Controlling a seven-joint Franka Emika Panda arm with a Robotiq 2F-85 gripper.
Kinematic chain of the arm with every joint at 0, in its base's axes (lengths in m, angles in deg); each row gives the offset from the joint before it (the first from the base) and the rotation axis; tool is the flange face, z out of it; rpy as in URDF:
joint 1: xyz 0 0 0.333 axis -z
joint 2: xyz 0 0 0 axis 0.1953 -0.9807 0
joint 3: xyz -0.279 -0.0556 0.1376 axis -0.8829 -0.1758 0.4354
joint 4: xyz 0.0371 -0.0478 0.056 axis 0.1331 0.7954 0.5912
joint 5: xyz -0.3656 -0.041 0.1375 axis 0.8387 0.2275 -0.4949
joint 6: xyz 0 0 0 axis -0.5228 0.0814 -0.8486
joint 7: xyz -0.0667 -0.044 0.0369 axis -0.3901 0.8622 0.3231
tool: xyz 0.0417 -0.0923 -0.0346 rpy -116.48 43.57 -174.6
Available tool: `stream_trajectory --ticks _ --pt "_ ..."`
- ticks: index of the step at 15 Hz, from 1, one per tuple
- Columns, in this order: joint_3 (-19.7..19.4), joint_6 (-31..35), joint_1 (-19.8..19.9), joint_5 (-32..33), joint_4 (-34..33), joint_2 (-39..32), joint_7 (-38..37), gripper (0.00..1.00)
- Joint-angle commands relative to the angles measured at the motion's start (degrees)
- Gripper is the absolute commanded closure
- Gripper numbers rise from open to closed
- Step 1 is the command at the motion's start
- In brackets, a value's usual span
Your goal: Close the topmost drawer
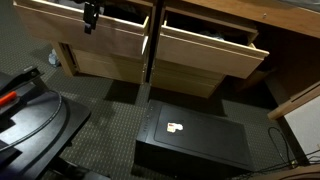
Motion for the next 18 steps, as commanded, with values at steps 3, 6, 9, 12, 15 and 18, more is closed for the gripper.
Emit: stream_trajectory --ticks 3,6,9,12,15,18 --pt "-1.12 -8.11 0.8 3.3 -3.45 -1.35 -2.49 0.0" --pt "-0.1 -1.34 1.32 1.64 -1.75 -0.79 -1.16 0.0" --pt "0.14 13.22 0.13 2.7 -1.52 -4.09 -0.7 0.0" --pt "1.68 27.36 0.25 1.76 -1.52 -7.71 1.52 0.0" --pt "2.51 39.39 0.88 0.48 -1.32 -10.59 4.36 0.0" --pt "1.8 41.28 -0.36 -1.86 -1.07 -11.22 5.27 0.0"
